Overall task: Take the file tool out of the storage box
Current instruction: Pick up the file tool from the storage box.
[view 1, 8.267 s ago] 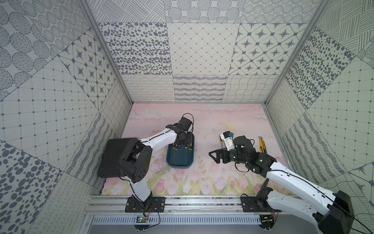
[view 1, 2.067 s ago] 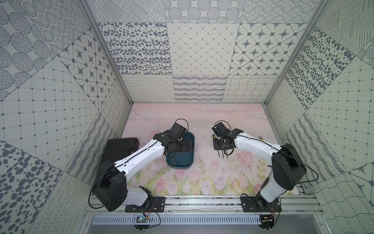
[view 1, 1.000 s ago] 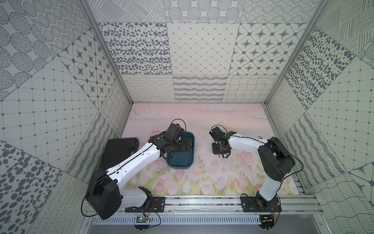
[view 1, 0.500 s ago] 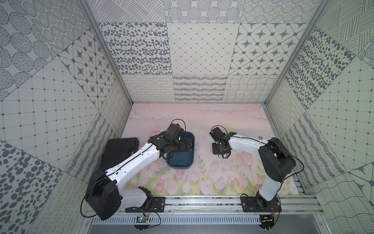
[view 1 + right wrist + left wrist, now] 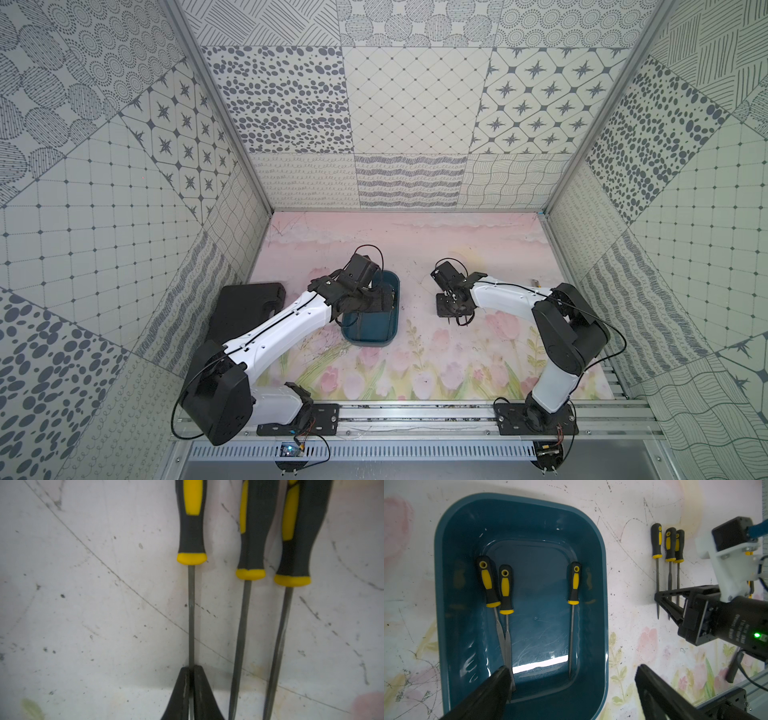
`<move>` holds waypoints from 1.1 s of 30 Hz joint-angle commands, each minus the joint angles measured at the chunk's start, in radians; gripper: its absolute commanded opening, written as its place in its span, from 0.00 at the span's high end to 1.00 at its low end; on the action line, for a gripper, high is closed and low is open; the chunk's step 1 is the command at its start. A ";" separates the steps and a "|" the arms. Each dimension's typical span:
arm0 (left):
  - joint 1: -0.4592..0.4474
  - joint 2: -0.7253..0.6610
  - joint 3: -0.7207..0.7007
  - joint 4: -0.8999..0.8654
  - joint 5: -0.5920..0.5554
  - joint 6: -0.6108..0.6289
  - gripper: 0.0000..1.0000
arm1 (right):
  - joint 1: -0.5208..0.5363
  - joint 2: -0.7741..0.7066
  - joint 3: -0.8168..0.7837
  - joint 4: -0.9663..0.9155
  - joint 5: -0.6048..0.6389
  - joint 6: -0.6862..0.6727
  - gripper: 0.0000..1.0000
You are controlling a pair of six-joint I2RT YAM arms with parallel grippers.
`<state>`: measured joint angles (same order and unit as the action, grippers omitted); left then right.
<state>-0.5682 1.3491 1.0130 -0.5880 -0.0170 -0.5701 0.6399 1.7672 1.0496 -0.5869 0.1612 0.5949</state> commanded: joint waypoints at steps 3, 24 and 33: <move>-0.008 0.071 0.031 0.038 -0.064 0.048 0.03 | -0.001 -0.001 -0.008 -0.031 0.007 -0.007 0.84; 0.081 0.451 0.222 0.036 -0.191 0.102 0.35 | 0.000 -0.370 -0.078 0.097 -0.263 -0.092 0.36; 0.097 0.550 0.301 -0.014 -0.278 0.112 0.41 | 0.002 -0.465 -0.140 0.142 -0.366 -0.105 0.12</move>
<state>-0.4801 1.8641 1.2770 -0.5568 -0.2127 -0.4789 0.6399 1.3277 0.9253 -0.4934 -0.1581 0.5041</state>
